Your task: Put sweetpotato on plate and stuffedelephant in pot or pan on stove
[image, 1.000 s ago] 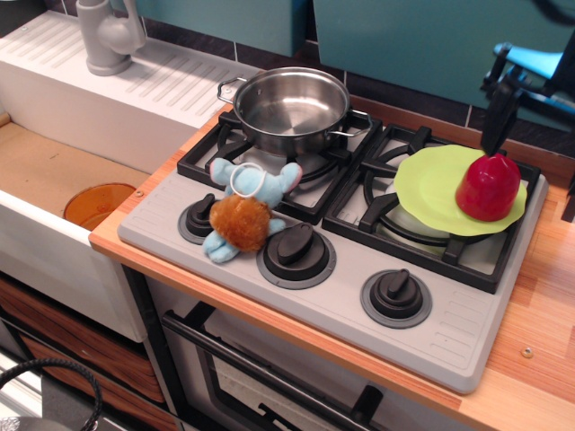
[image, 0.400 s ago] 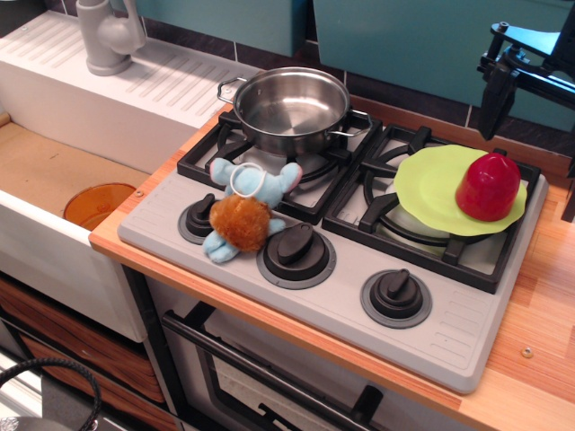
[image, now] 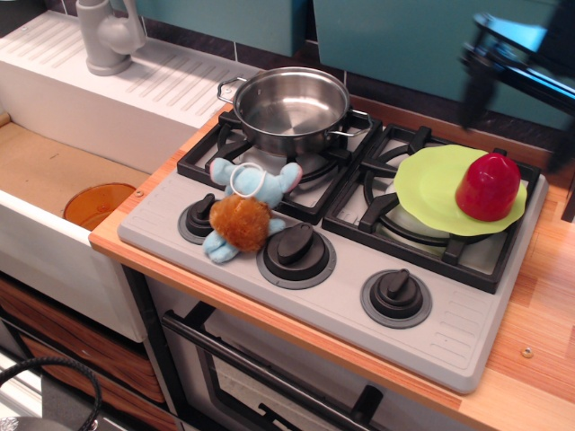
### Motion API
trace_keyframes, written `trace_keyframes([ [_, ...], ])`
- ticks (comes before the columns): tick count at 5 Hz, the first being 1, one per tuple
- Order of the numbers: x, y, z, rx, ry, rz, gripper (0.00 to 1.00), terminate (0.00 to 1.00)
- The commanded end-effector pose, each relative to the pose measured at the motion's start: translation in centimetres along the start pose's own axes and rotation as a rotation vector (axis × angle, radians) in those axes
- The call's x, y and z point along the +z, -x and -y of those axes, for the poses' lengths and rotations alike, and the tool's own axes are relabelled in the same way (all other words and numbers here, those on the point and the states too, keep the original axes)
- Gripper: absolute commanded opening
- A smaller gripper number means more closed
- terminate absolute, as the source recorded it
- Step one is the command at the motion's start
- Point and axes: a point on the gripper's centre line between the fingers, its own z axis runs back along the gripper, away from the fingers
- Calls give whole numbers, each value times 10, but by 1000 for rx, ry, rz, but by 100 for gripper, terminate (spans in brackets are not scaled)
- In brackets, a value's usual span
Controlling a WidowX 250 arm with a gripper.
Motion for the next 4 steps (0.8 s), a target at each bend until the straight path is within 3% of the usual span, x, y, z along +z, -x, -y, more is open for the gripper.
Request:
trace_keyframes([
  [1, 10, 5, -59, 41, -58, 132, 100, 0],
  [2, 1, 16, -80, 71, -99, 132, 100, 0],
  [4, -24, 39, -106, 119, -103, 156, 100, 0],
])
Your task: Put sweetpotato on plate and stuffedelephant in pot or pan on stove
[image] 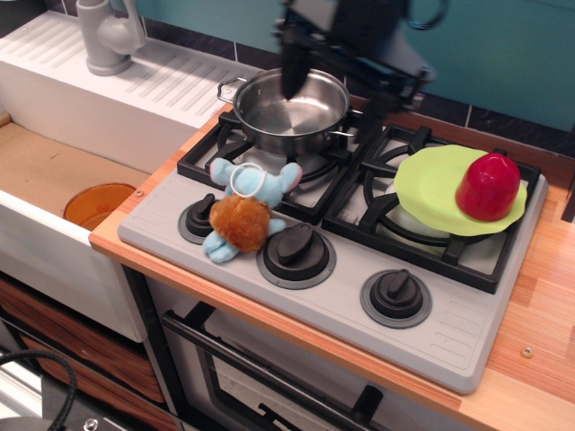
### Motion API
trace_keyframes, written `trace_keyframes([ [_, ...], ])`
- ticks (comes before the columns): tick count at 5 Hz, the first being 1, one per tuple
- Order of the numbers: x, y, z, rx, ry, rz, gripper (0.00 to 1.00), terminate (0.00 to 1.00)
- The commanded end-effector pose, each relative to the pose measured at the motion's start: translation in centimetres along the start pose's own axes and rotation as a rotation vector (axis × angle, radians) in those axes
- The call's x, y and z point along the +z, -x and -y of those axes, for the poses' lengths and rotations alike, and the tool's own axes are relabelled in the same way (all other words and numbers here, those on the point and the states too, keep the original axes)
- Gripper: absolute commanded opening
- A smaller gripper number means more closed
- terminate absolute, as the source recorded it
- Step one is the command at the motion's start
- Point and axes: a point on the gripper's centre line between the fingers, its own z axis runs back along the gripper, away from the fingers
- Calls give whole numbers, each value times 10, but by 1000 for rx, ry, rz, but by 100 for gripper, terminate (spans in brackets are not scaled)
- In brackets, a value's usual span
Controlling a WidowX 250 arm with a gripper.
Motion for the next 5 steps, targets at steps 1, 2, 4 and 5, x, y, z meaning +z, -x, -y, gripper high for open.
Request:
trace_keyframes([
  [1, -10, 11, -19, 68, 7, 115, 100, 0],
  [2, -26, 13, -29, 86, 14, 134, 100, 0],
  [4, -64, 11, -30, 89, 23, 181, 100, 0],
  [5, -73, 32, -31, 94, 29, 194, 100, 0],
])
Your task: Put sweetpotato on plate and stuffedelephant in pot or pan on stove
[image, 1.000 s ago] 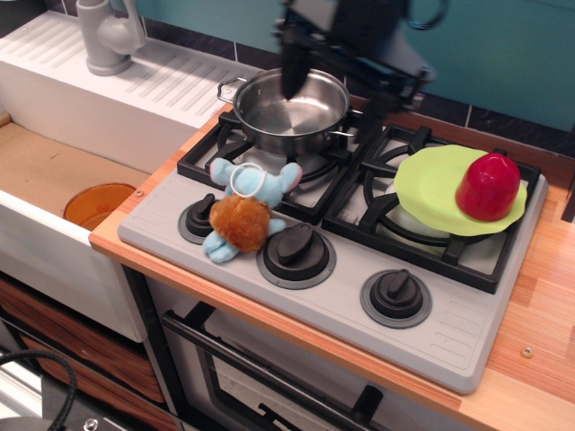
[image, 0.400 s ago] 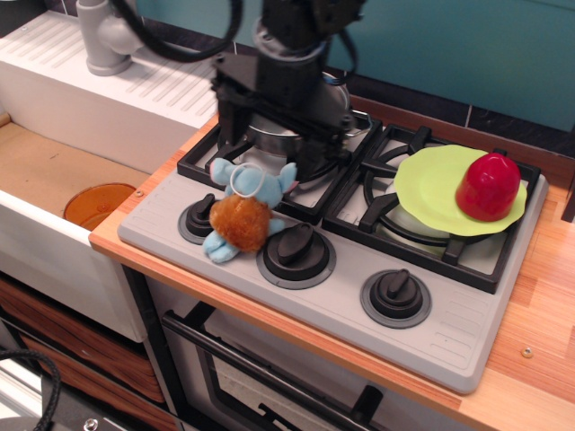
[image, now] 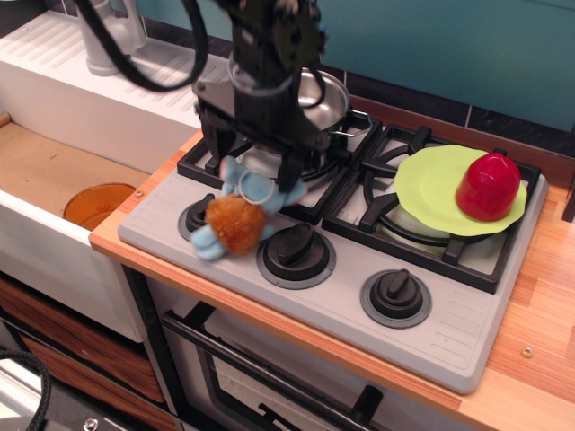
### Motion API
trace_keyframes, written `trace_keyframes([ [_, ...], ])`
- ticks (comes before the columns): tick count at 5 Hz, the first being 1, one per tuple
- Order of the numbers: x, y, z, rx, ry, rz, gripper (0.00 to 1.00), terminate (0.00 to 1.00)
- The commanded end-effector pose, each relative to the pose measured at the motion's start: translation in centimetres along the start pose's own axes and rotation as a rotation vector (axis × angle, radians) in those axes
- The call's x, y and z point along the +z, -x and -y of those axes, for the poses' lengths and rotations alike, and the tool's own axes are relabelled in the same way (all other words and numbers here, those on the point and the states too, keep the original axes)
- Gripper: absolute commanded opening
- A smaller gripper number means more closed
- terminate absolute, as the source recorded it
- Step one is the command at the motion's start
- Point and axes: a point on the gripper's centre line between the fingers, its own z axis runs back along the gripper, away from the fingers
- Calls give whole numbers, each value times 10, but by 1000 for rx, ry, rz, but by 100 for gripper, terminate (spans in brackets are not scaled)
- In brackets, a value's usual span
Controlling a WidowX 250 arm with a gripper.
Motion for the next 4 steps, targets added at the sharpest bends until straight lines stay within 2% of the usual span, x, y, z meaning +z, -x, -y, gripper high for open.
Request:
trace_keyframes([
  [1, 2, 12, -4, 33, -9, 35, 100, 0],
  [2, 1, 12, -5, 56, -8, 25, 100, 0],
  [3, 1, 12, -5, 78, 0, 13, 0, 0],
  [4, 0, 13, -4, 63, 3, -7, 0, 0],
])
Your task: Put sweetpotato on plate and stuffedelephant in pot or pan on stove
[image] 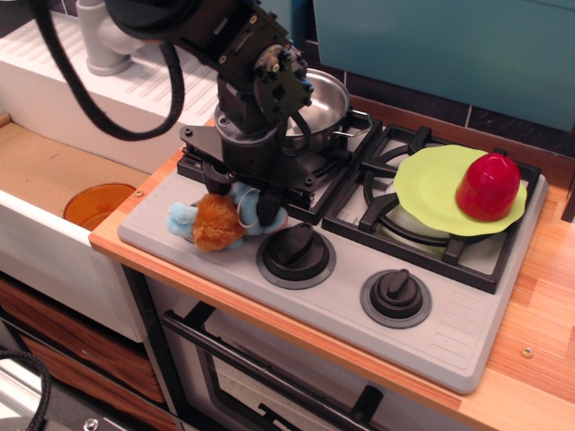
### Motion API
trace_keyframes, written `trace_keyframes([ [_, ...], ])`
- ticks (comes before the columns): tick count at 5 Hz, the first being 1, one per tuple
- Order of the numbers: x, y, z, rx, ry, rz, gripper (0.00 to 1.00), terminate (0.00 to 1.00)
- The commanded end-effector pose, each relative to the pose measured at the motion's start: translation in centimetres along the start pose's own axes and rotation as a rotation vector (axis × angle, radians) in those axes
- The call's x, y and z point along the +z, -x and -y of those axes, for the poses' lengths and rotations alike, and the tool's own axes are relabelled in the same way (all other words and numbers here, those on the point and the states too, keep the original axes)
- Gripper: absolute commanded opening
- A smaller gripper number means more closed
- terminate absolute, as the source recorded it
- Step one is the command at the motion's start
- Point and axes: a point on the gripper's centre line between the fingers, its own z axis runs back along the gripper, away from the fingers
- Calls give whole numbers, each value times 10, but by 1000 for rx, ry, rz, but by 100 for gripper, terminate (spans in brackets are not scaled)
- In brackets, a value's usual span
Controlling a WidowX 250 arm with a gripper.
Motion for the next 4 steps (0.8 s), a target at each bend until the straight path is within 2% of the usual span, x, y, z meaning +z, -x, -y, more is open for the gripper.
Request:
trace_keyframes([
  [1, 9, -10, -2, -20, -13, 2, 0, 0],
  [2, 8, -8, -1, -52, -5, -41, 0, 0],
  [3, 51, -57, 22, -70, -16, -91, 0, 0],
  [4, 91, -88, 14, -69, -27, -122, 0, 0],
])
